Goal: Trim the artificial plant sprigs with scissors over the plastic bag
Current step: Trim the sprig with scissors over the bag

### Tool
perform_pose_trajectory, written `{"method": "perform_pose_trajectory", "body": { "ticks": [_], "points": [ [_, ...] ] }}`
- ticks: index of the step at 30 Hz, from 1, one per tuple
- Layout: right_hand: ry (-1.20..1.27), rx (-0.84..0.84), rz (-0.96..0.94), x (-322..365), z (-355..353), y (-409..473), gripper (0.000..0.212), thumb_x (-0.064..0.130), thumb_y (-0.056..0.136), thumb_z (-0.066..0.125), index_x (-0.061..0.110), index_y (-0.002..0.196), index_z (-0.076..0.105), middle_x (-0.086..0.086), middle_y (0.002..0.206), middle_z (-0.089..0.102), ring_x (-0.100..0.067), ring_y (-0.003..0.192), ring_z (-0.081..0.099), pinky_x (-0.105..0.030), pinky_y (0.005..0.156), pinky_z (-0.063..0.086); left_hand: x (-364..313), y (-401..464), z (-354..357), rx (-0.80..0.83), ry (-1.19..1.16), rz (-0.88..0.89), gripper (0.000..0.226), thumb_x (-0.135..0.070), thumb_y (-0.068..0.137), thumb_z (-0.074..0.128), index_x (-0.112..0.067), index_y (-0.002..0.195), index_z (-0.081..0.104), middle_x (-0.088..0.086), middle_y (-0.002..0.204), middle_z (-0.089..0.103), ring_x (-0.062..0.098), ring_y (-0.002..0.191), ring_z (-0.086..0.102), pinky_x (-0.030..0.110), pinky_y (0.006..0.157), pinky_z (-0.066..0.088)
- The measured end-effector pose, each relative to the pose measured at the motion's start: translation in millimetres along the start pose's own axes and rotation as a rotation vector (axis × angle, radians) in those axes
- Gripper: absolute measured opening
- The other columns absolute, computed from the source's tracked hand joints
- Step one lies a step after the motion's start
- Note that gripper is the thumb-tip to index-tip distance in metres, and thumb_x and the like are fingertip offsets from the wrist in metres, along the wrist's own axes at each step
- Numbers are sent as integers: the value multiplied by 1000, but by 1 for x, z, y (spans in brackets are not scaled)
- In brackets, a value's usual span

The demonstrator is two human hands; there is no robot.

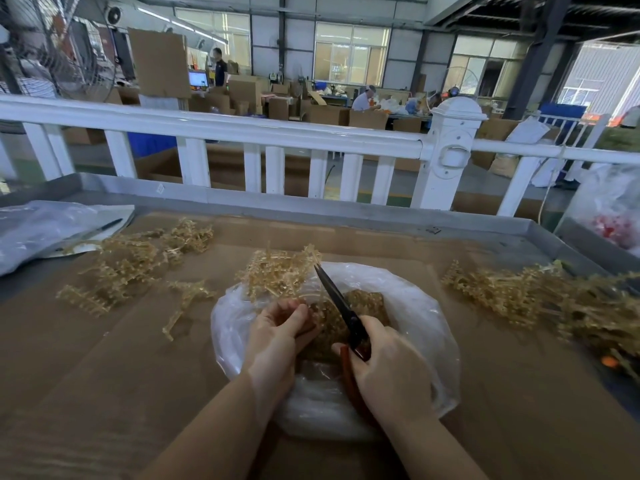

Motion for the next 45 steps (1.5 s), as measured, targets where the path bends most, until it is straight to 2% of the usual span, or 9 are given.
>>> {"method": "perform_pose_trajectory", "body": {
  "ticks": [9,14,19,26,29,34,39,42,45],
  "points": [
    [38,-143,-2,2,-9,-7,41,38,81,73,19,116,64,3,89,68,-17,86,64,-29,72,52,-2,-5,-4,2,-41,115,23,6,88,56,-13,100,48,16,92,62,21,72,69,30,60,59],
    [53,-156,-2,4,-11,-8,40,37,80,74,18,115,65,3,88,68,-17,84,64,-28,71,51,1,-4,-1,79,3,93,18,5,91,51,-8,85,62,7,77,65,11,66,68,23,59,56],
    [55,-181,0,3,-12,-9,41,34,78,77,15,113,66,1,88,70,-19,83,66,-29,69,53,3,-4,-1,130,47,83,23,10,79,63,-8,89,70,2,73,70,14,73,69,23,66,56],
    [51,-187,-2,2,-12,-9,40,33,77,78,16,111,67,3,87,70,-17,83,66,-23,69,48,0,-5,-1,135,158,134,37,14,76,64,-20,82,77,-2,75,69,24,95,65,38,90,49],
    [61,-180,-2,2,-12,-8,40,34,77,77,17,112,66,3,87,70,-17,84,65,-25,71,49,0,-4,1,146,141,133,38,16,76,62,-18,85,75,1,74,69,16,84,68,31,86,54],
    [50,-181,-7,3,-12,-8,43,34,78,77,15,114,66,1,90,70,-18,86,66,-27,72,52,1,0,1,133,33,77,35,22,77,55,-8,89,69,0,63,65,11,66,68,21,61,57],
    [42,-159,-4,3,-11,-7,43,36,78,77,16,114,66,2,89,70,-18,85,66,-28,71,52,-4,0,4,139,-16,60,34,21,74,57,-7,90,68,2,68,67,14,70,68,20,60,56],
    [42,-161,-6,3,-11,-8,42,37,77,77,17,113,66,3,88,70,-17,84,66,-25,70,50,-13,-1,9,170,-64,51,31,7,63,67,-6,91,69,3,70,68,14,68,69,21,59,56],
    [41,-148,-4,2,-10,-8,44,38,79,75,18,116,65,4,93,70,-16,88,65,-22,74,47,-24,1,10,157,-4,104,19,15,73,63,-4,71,63,-2,74,72,12,70,70,21,59,56]
  ]
}}
Point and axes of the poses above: each hand's wrist, its own y-axis towards the middle knuckle, its own z-axis out of the palm, x = y × z, the point moved 6 cm from there along y, towards the middle knuckle
